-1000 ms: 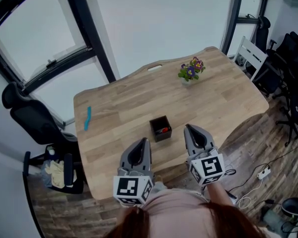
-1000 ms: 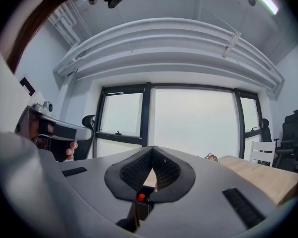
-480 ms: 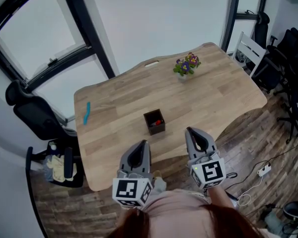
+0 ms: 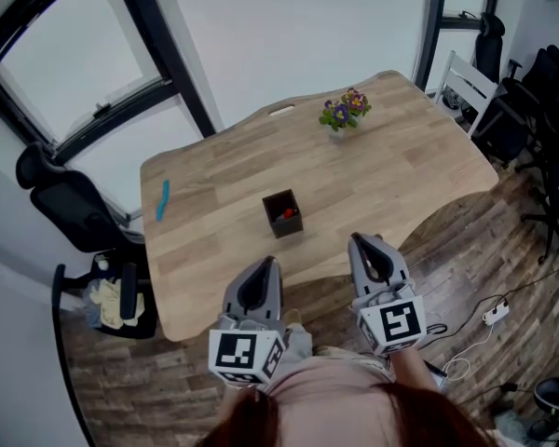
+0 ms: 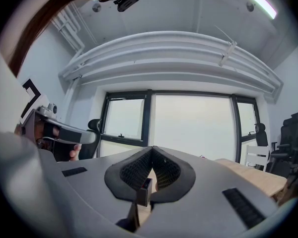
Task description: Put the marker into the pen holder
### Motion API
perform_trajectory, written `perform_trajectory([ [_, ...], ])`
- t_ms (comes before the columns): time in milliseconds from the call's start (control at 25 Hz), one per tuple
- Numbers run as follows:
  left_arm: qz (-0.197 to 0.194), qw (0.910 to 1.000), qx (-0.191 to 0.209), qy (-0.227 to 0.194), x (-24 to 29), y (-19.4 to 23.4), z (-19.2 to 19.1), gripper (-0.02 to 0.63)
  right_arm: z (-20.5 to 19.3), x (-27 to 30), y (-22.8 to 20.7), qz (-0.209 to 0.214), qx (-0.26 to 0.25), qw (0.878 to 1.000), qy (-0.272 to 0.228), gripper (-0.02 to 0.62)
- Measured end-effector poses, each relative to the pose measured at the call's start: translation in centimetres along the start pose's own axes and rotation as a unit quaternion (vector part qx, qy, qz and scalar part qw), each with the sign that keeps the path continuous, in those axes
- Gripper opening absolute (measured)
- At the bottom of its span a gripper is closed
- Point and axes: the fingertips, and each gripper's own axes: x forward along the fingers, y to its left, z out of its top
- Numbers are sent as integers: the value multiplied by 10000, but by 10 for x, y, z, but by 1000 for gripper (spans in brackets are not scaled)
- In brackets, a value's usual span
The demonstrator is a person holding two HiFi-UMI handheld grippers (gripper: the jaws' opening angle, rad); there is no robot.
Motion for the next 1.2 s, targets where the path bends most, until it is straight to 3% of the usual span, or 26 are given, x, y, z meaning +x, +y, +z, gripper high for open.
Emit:
perform_trajectory([
  [1200,239,9994,226,-143,-32,-43,-7,1,11,-36,5,568,-299,9977,-200,0],
])
